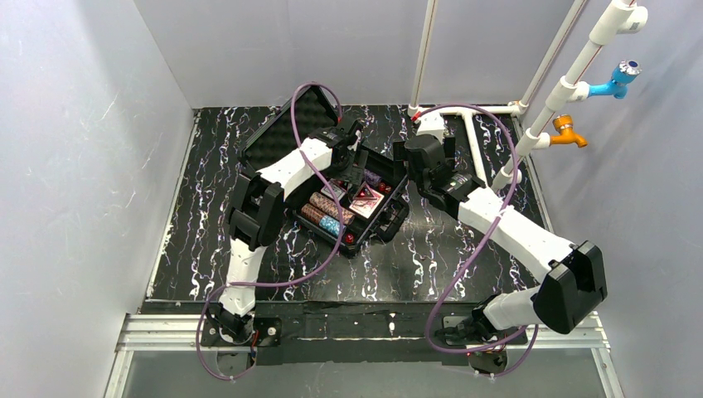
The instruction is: Pack up texas hold em set
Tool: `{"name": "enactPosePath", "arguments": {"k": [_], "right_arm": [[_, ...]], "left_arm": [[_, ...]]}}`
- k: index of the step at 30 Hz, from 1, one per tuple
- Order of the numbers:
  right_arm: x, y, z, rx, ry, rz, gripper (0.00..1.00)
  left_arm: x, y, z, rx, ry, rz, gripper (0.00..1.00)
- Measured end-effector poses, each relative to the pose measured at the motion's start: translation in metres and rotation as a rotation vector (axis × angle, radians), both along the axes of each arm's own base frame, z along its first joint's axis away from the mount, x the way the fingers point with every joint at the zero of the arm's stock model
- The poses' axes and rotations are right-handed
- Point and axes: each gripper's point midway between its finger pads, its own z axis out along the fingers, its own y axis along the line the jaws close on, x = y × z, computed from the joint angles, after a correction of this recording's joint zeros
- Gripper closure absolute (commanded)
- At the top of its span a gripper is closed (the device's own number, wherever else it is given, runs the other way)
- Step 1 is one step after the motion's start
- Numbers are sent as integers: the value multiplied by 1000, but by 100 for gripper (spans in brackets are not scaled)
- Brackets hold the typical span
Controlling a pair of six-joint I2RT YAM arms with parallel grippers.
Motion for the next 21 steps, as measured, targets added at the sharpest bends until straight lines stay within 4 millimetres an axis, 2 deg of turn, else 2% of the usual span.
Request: {"name": "enactPosePath", "arguments": {"k": [6,11,14,21], "right_arm": [[1,1,-4,-7,9,1,0],[1,3,-7,-7,16,6,0],[2,4,-9,-10,23,10,0],[1,6,-10,-4,27,20,0]], "left_arm": [[0,0,2,-3,-4,5,2],[1,1,17,-14,-34,7,2],[-1,3,36,-29,-66,1,2],[-20,21,102,-79,-192,0,2]]}}
